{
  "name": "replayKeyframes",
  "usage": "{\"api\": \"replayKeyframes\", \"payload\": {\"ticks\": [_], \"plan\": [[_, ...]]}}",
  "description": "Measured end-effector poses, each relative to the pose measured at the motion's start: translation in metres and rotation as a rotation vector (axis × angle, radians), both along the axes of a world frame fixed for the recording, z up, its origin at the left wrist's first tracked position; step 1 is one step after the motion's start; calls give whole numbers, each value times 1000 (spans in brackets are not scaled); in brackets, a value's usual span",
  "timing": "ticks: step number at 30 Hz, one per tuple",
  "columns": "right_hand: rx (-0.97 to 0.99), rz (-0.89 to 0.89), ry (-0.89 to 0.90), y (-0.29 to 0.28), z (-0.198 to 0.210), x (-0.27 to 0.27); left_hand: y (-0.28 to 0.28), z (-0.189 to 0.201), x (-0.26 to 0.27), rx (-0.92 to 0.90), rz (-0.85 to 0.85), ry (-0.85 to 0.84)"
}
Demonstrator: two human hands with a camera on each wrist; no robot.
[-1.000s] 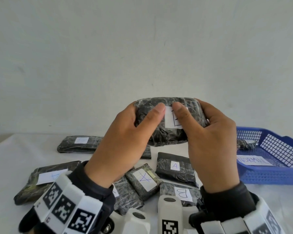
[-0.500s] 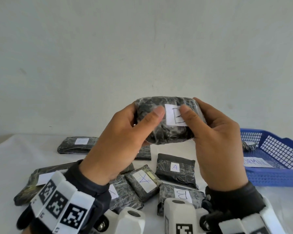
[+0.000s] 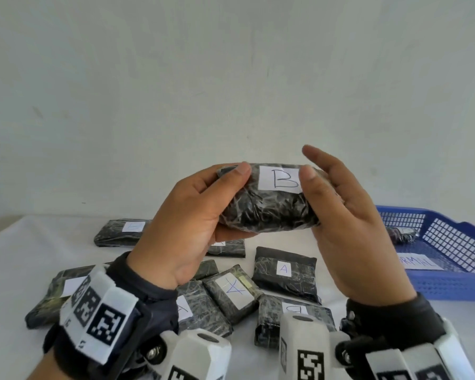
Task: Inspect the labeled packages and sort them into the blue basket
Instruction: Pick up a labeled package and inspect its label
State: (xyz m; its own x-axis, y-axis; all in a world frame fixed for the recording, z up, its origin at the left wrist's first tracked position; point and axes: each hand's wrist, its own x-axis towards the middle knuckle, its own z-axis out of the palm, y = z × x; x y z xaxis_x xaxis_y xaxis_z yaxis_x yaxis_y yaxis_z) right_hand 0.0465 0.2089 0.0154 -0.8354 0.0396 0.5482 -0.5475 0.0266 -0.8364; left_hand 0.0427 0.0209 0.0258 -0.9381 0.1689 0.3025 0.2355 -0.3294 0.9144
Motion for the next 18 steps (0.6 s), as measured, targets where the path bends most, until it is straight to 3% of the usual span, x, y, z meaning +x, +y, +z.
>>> {"api": "replayKeyframes", "payload": {"ticks": [5,9,18], "plan": [[-169,24,-49,0,1,-2,2,-3,0,-86,-82,17],[-66,43,-107,3,3,1,5,-5,-1,-60,-33,47],[19,63,-53,1,4,5,-2,-1,-3,-117,-32,-5]]}}
